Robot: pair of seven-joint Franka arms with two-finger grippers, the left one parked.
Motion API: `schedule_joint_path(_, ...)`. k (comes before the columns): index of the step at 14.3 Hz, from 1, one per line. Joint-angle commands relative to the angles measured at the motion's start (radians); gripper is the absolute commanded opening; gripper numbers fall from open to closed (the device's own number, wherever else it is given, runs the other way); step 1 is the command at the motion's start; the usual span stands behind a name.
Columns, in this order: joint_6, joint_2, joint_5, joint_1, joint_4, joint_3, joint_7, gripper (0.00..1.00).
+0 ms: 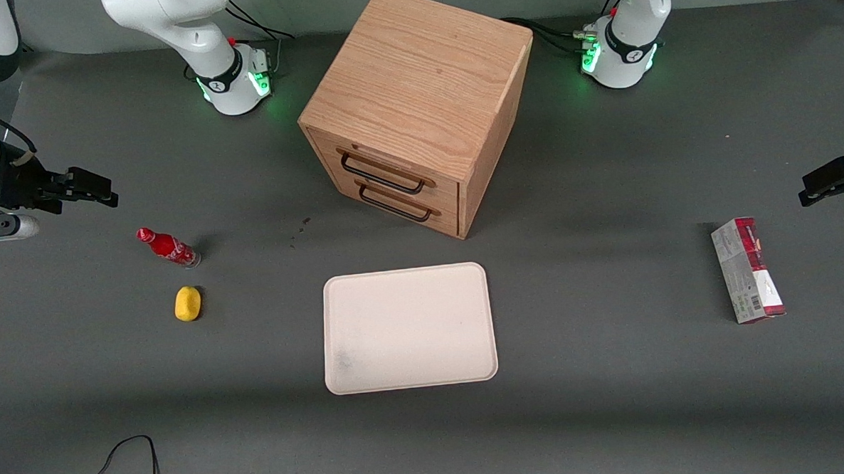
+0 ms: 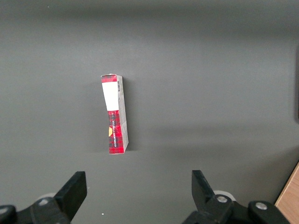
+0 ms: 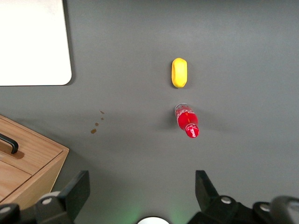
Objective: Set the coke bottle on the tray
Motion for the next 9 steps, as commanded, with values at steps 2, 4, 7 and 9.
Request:
schedule_joint_path(2,-0.064,-0.053,-0.005,-0.005,-0.017,-0.021,0.001,1.00)
schedule_joint_path(4,-0.061,-0.121,-0.060,-0.005,-0.099,-0.026,-0.022,1.00)
schedule_joint_path(7,-0.026,-0.243,-0.101,-0.004,-0.227,-0.110,-0.161,1.00)
schedule_joint_path(9,0.056,-0.338,-0.114,-0.004,-0.355,-0.161,-0.218,1.00)
